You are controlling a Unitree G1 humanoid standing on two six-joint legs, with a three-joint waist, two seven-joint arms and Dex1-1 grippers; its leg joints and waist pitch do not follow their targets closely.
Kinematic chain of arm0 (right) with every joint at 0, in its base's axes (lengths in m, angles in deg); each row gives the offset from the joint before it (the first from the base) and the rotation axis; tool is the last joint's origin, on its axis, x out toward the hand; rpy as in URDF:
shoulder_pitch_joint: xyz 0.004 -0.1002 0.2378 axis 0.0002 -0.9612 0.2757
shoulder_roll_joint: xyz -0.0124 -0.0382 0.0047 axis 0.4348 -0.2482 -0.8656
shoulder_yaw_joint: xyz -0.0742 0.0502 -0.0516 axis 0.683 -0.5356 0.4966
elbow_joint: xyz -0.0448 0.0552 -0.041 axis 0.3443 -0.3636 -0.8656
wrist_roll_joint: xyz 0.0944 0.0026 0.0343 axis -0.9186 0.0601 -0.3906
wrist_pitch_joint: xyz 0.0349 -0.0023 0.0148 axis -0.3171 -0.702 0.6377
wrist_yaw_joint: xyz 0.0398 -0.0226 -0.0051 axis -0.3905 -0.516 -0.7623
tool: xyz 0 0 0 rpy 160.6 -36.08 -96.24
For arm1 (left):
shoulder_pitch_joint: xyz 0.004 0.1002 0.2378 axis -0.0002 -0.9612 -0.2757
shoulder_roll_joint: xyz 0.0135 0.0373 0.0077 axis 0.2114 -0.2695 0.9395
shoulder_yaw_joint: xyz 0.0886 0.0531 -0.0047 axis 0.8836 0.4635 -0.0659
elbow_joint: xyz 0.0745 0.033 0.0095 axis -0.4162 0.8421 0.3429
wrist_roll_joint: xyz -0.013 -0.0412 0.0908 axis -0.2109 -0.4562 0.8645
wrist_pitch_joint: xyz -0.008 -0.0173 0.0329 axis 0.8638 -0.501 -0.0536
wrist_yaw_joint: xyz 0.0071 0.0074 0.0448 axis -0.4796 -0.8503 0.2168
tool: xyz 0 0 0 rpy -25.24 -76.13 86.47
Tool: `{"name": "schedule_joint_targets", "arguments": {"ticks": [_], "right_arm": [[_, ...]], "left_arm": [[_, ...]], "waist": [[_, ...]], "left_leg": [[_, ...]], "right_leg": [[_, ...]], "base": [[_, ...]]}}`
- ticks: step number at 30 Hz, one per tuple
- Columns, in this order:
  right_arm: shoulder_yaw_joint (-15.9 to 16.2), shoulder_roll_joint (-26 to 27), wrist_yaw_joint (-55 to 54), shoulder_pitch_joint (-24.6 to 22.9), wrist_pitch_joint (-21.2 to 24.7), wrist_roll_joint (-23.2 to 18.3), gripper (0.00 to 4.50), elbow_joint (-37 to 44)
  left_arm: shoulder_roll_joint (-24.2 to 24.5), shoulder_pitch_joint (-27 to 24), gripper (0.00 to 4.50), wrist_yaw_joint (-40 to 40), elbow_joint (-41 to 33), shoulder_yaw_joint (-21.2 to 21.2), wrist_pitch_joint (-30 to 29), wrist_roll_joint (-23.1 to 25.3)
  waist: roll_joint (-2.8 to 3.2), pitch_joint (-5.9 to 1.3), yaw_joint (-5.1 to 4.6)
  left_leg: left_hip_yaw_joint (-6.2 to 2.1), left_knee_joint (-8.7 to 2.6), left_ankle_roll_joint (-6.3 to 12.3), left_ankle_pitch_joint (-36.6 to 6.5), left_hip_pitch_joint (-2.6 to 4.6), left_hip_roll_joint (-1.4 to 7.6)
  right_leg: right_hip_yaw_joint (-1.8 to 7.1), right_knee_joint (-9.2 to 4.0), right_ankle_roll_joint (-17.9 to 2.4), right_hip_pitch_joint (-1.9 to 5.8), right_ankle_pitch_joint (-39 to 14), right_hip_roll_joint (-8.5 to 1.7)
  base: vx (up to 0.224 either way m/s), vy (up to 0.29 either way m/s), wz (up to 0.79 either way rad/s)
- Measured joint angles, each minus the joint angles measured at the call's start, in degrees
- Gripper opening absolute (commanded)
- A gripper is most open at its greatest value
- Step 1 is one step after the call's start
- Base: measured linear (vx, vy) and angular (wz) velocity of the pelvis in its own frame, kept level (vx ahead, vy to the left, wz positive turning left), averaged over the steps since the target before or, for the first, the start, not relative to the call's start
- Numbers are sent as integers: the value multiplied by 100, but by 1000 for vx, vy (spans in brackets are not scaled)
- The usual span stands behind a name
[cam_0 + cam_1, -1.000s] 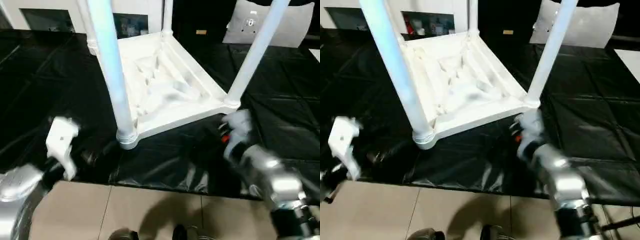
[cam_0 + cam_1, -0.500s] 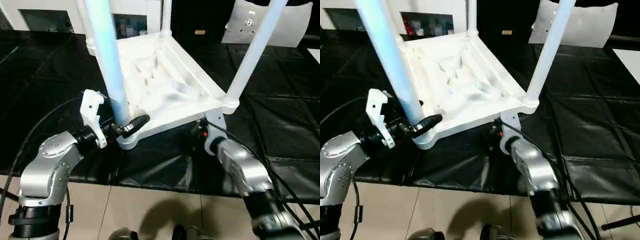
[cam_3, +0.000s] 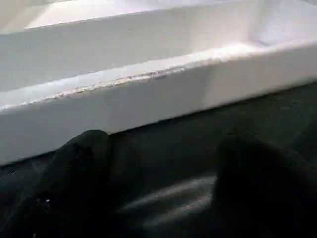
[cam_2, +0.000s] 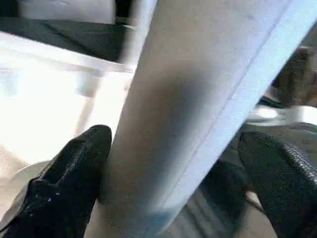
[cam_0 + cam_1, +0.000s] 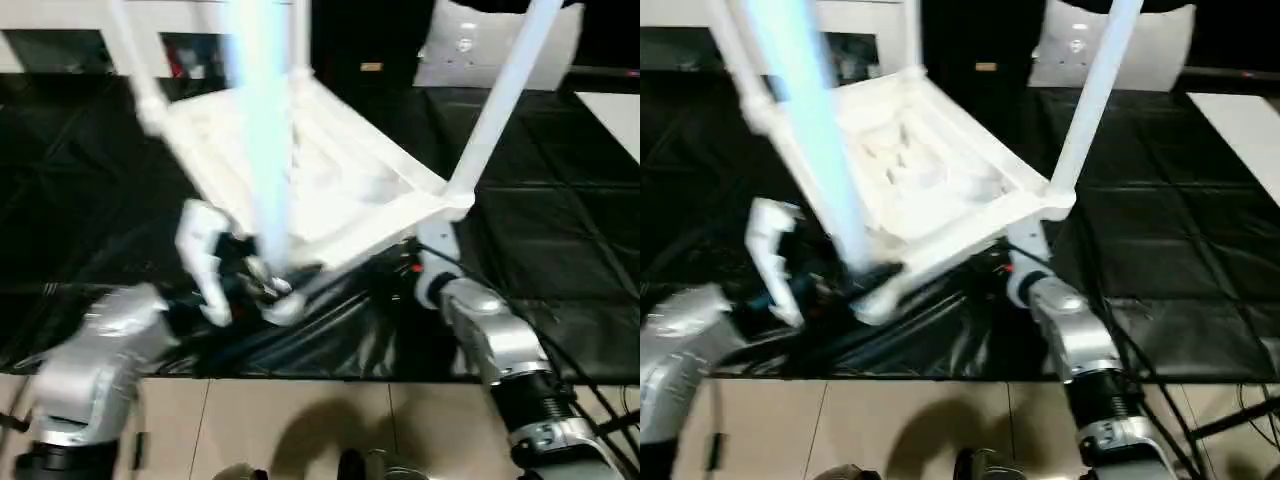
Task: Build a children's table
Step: Rotate table base
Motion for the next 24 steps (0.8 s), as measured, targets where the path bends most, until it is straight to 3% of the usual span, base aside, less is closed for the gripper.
{"name": "schedule_joint_targets", "arguments": {"ticks": [6, 19, 24], "right_arm": [[-6, -7, -67, 1, -10, 18, 450, 22], [1, 54, 8, 133, -196, 57, 450, -142], [-103, -269, 336, 130, -255, -34, 450, 118]], "left_arm": [[-119, 3, 446, -146, -63, 508, 27, -77], [-187, 597, 446, 18, 602, 582, 734, 383], [132, 623, 446, -403, 653, 673, 757, 364]], "waist": [[7, -4, 77], [11, -7, 197], [68, -43, 310]], "left_leg": [[-7, -2, 14, 14, -4, 2], [-8, 1, 22, 31, -8, 3], [-8, 1, 24, 32, -8, 3]], "right_leg": [[-1, 2, 3, 0, 0, 4], [-1, 7, 2, -1, 6, 5], [-1, 9, 4, -2, 5, 5]], "base": [[0, 0, 0], [0, 0, 0], [0, 0, 0]]}}
